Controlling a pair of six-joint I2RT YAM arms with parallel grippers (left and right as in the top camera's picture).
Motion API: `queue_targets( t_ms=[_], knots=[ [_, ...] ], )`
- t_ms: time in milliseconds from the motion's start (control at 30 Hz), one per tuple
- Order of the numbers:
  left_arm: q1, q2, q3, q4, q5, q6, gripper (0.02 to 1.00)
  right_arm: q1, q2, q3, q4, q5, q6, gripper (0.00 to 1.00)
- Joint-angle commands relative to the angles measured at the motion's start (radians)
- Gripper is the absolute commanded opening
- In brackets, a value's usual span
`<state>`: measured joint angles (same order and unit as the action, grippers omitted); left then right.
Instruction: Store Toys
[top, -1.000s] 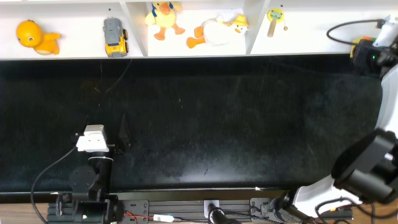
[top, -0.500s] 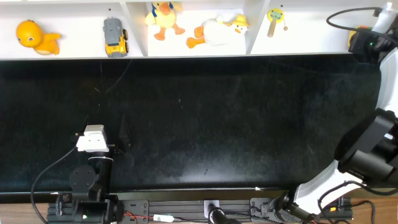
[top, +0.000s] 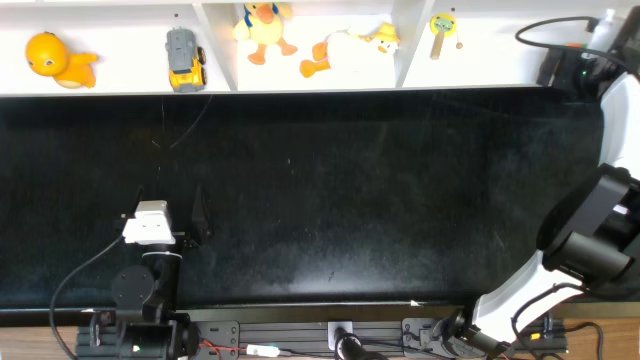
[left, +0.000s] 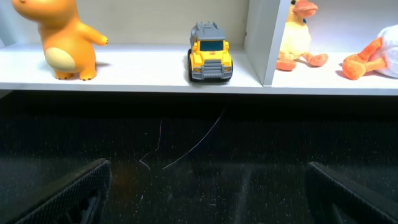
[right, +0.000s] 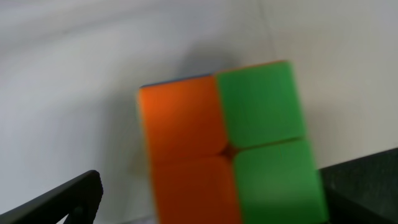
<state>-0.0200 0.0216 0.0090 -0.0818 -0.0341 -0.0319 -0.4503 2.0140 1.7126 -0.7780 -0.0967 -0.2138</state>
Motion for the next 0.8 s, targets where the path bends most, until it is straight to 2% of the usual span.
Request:
queue_targets(
  t_ms=[33, 133, 233, 300, 367, 500, 667, 700, 800],
  knots=[
    [-0.005, -0.013, 0.0, -0.003, 0.007, -0.022, 0.996, 0.02, -0.153, -0.108, 0.03, 0.019, 0.006, 0.998],
    [-0.005, -0.013, 0.0, -0.003, 0.007, -0.022, 0.996, 0.011, -0.257, -0.272, 0.085, 0.038, 0.013, 0.993],
    [-0.005, -0.013, 0.0, -0.003, 0.007, -0.022, 0.998, 0.004, -0.404, -0.486, 0.14, 0.103, 0.035, 0.996],
    [-0.005, -0.013, 0.0, -0.003, 0.007, -0.022, 0.998, 0.013, -0.531, -0.655, 0.188, 0.154, 0.096, 0.993],
    [-0.005, -0.013, 0.0, -0.003, 0.007, -0.022, 0.998, 0.037, -0.619, -0.767, 0.233, 0.154, 0.158, 0.996],
    [-0.005, -0.013, 0.0, -0.003, 0.007, -0.022, 0.998, 0.158, -0.838, -1.031, 0.389, 0.213, 0.321, 0.998],
    [-0.005, -0.013, 0.0, -0.003, 0.007, -0.022, 0.998, 0.36, -1.075, -1.299, 0.63, 0.245, 0.299, 0.996],
    [-0.005, -0.013, 0.0, -0.003, 0.007, -0.022, 0.996, 0.465, -1.177, -1.41, 0.759, 0.245, 0.284, 0.993],
    [-0.005, -0.013, 0.0, -0.003, 0.007, -0.022, 0.996, 0.555, -1.309, -1.513, 0.822, 0.243, 0.296, 0.996]
  ],
)
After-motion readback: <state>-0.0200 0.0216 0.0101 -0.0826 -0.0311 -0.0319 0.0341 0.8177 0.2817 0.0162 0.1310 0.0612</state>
